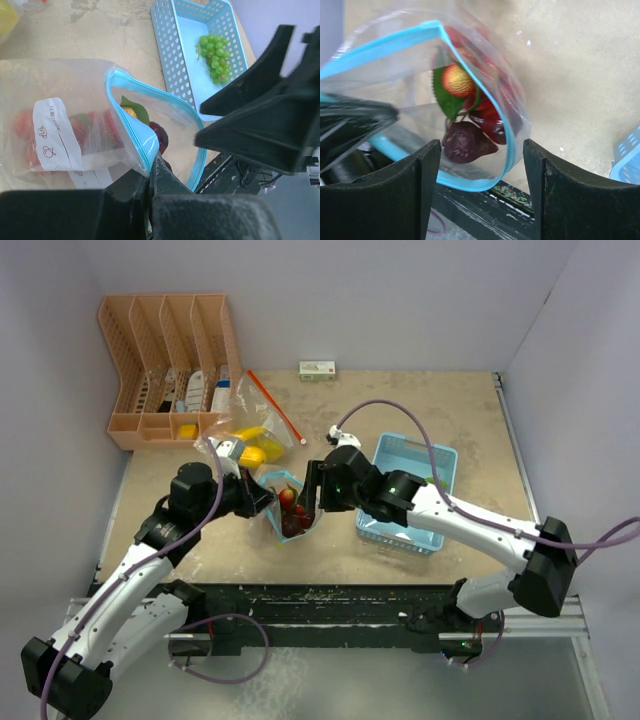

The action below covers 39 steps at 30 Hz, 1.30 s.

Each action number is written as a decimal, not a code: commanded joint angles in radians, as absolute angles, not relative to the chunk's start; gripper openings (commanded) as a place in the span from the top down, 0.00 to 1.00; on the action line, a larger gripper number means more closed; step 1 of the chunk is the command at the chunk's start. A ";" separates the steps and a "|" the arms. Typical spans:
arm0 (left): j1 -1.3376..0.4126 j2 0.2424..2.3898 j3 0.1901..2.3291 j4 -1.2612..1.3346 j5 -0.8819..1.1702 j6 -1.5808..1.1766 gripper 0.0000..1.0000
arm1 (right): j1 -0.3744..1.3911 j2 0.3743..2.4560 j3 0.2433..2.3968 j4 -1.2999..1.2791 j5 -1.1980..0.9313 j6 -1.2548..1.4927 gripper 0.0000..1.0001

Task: Place the food in the zip-top bag and seal the zipper
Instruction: Place the fake fruit in the zipper food storage bag, then pick up the fake fruit from the bin.

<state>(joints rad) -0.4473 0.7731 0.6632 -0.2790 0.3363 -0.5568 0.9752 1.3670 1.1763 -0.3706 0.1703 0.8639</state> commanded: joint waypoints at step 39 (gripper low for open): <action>-0.443 0.961 0.848 -0.412 0.314 -0.588 1.00 | 0.890 1.222 1.330 -0.786 0.552 0.861 0.25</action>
